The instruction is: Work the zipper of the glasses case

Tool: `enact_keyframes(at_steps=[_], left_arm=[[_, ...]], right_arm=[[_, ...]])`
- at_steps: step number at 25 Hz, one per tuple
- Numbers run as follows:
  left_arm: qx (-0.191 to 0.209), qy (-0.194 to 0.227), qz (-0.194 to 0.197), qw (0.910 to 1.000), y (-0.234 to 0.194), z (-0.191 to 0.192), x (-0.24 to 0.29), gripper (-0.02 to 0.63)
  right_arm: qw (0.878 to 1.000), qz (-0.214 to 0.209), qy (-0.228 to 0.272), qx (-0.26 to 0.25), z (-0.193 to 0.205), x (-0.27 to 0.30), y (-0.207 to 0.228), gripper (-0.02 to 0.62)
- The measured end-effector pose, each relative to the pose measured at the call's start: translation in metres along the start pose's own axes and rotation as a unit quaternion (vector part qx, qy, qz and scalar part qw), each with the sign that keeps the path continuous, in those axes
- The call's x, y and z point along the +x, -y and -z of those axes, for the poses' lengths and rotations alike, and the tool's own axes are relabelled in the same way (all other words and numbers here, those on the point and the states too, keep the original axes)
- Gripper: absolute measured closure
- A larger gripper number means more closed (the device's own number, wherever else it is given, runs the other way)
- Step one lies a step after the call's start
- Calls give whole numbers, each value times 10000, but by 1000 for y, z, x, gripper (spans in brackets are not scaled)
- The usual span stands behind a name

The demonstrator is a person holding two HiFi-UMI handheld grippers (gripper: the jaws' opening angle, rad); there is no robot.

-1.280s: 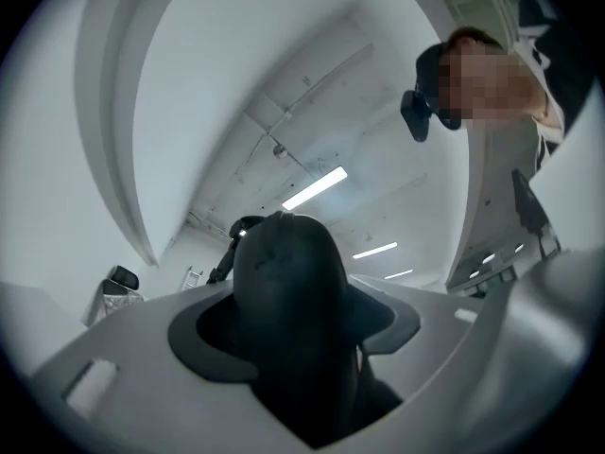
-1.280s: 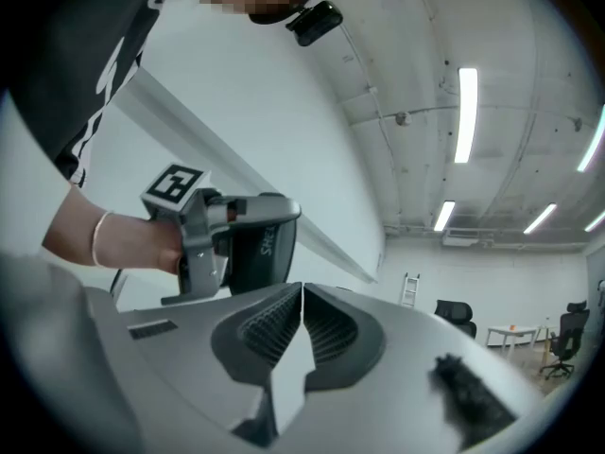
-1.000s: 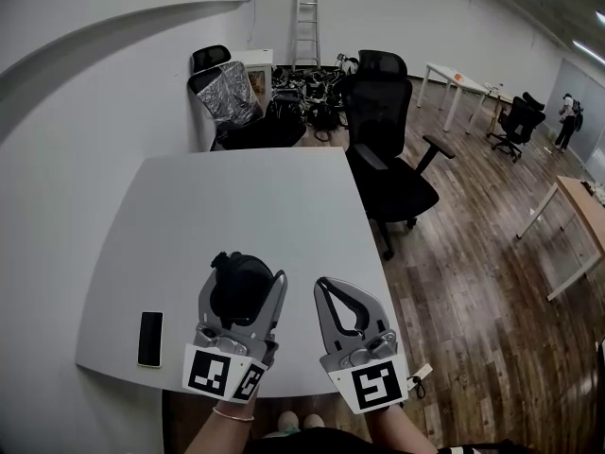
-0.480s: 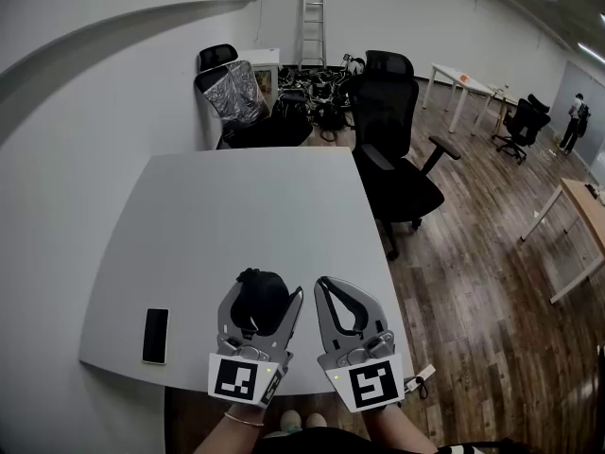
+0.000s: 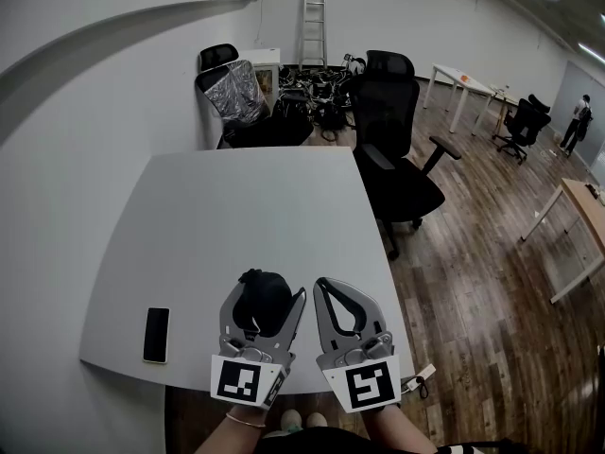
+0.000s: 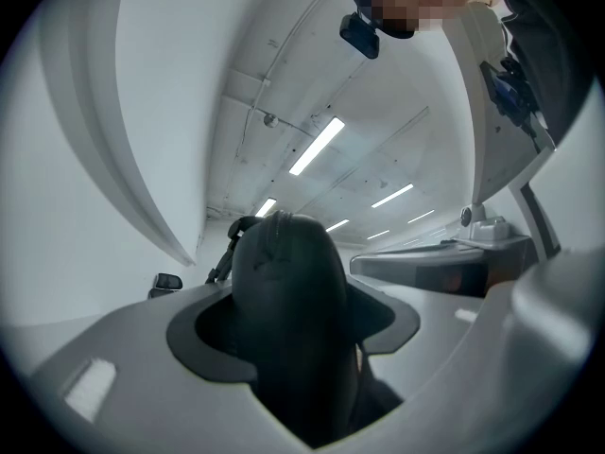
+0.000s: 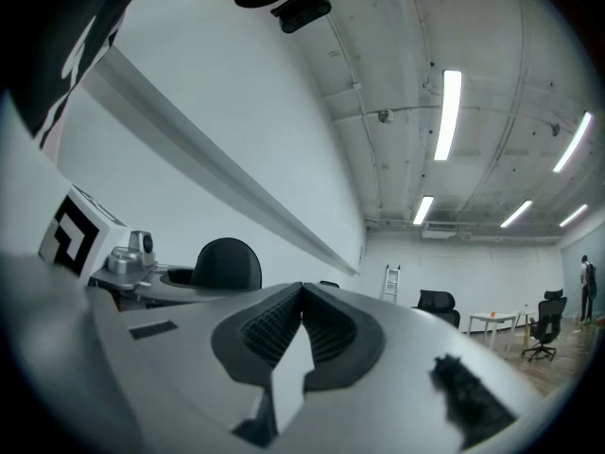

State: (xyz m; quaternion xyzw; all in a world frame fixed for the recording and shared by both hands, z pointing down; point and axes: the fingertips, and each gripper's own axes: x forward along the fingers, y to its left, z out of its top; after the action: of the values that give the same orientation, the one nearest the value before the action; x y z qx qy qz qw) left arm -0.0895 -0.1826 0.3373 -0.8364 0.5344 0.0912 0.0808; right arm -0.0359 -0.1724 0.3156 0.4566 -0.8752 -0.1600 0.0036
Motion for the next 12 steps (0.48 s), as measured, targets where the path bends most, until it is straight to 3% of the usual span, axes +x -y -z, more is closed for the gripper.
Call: enact_keyframes(at_steps=[12], left_arm=[[-33, 33, 84, 10000, 10, -2, 2, 321]], right_arm=[[10000, -1, 38, 30, -2, -5, 4, 589]])
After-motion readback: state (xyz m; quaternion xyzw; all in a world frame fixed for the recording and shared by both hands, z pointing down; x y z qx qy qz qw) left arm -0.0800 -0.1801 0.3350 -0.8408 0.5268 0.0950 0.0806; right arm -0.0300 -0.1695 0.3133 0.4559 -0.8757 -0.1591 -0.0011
